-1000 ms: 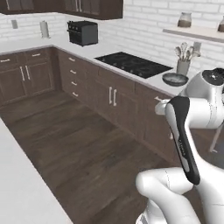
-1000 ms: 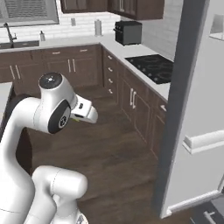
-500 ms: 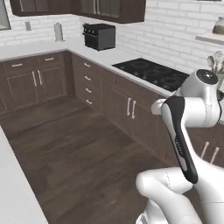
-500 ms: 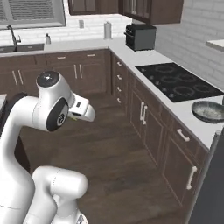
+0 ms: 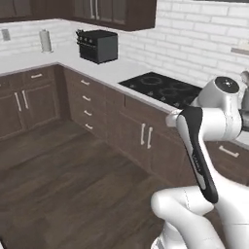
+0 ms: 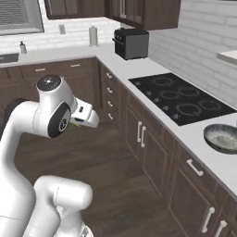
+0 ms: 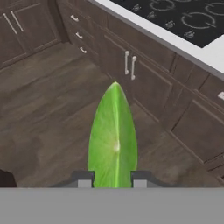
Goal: Grab a lemon wedge from the fridge and one ice cube from the ice bowl, and put them in the glass of lemonade.
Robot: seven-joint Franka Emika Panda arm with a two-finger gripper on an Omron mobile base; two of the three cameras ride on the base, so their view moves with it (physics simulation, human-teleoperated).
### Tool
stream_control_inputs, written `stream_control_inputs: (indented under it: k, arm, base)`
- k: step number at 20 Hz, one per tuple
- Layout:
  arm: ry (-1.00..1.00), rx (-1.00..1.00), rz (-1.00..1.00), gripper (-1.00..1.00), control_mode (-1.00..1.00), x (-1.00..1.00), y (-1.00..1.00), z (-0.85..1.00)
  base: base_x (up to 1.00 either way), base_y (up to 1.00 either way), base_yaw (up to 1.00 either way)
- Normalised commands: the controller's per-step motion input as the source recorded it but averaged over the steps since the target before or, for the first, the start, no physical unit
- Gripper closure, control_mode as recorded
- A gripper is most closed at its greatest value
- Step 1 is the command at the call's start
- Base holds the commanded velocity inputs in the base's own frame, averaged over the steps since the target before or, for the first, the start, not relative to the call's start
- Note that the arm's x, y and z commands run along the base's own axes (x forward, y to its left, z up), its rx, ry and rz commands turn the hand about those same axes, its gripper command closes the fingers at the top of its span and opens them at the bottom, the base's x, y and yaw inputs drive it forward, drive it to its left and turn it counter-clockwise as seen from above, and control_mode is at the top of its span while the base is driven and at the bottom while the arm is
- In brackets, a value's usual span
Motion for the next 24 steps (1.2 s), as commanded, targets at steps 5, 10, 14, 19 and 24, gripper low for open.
stream_control_inputs:
  k: [5,10,14,19,24]
  arm:
    - [0.00,0.00,0.00,1.00,1.00,0.00,0.00,0.00]
    - [0.00,0.00,0.00,1.00,1.00,0.00,0.00,0.00]
    - [0.00,0.00,0.00,1.00,1.00,0.00,0.00,0.00]
    - [0.00,0.00,0.00,1.00,1.00,0.00,0.00,0.00]
    - [0.00,0.00,0.00,1.00,1.00,0.00,0.00,0.00]
  base:
    - [0.35,-0.25,-0.44]
    - [0.00,-0.75,-0.46]
    - [0.00,-0.78,-0.44]
    - [0.02,-0.66,-0.44]
    - [0.19,-0.35,-0.46]
